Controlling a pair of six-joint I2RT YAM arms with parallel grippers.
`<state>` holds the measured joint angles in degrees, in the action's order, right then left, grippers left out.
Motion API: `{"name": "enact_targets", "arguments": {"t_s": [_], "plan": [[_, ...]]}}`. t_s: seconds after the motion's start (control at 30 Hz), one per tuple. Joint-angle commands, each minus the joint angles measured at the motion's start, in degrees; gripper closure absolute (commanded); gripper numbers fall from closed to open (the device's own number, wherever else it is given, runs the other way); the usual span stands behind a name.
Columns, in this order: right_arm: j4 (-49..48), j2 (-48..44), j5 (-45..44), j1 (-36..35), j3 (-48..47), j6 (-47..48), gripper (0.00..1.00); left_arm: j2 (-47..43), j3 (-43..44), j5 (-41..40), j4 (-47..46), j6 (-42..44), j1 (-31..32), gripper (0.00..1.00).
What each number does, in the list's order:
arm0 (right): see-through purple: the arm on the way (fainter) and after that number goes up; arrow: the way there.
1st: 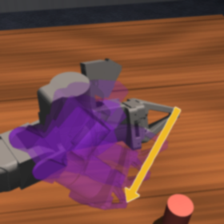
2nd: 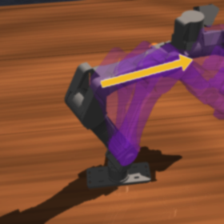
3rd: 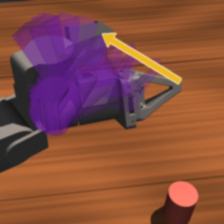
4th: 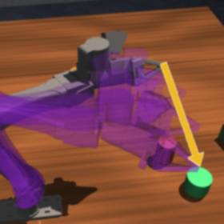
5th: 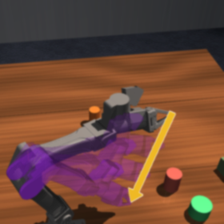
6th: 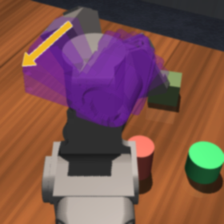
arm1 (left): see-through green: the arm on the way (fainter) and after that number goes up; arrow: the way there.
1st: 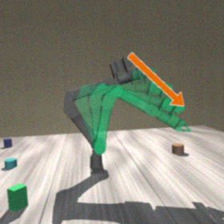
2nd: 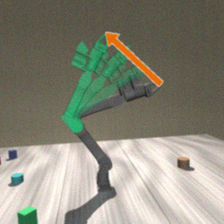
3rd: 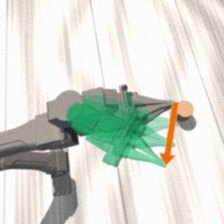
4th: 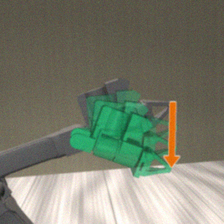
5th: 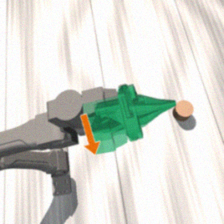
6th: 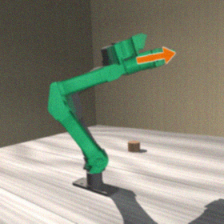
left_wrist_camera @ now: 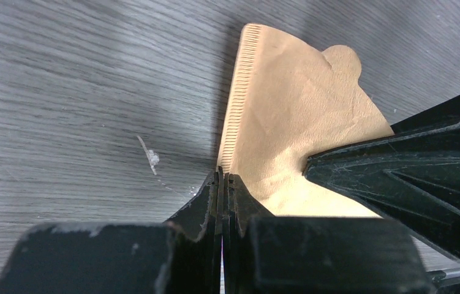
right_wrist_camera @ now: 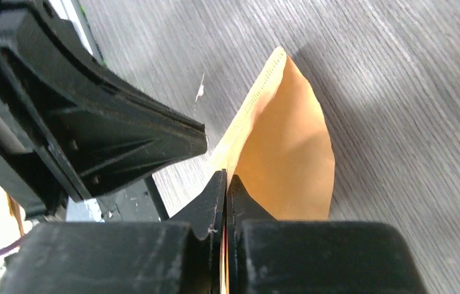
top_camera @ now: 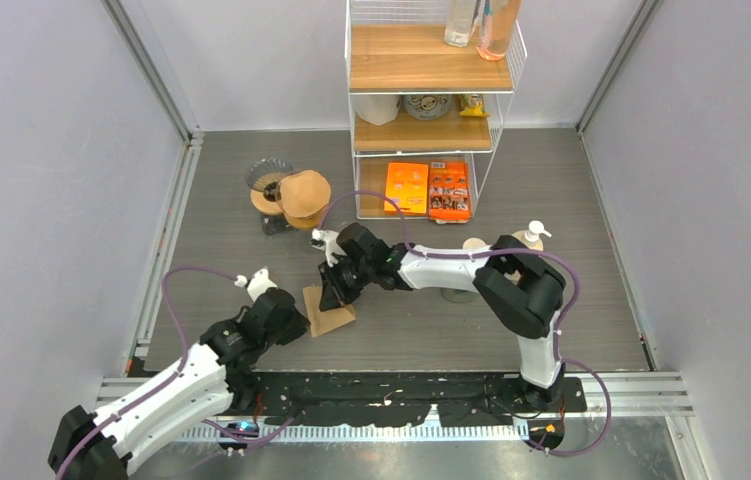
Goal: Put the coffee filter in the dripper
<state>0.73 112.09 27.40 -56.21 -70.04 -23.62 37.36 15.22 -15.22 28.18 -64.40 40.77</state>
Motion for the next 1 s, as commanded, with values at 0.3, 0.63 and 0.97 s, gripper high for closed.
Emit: {"name": "enact_targets", "arguments": {"t_s": [0.3,0.63,0.97], "plan": [[10.45,-33.55,4.69,-0.4,14.11,70.25,0.93,-17.46,16.13,-0.78,5.84,18.3,0.11,0.03],[40.19,-34.42,1.82,-0.4,4.26,107.24,0.95,-15.6,23.55,15.76,-1.26,29.39,0.1,0.0],[49.26,-28.11,-0.28,-0.4,-4.85,116.17,0.95,4.98,28.87,42.2,-5.34,41.6,0.16,0.0]]}}
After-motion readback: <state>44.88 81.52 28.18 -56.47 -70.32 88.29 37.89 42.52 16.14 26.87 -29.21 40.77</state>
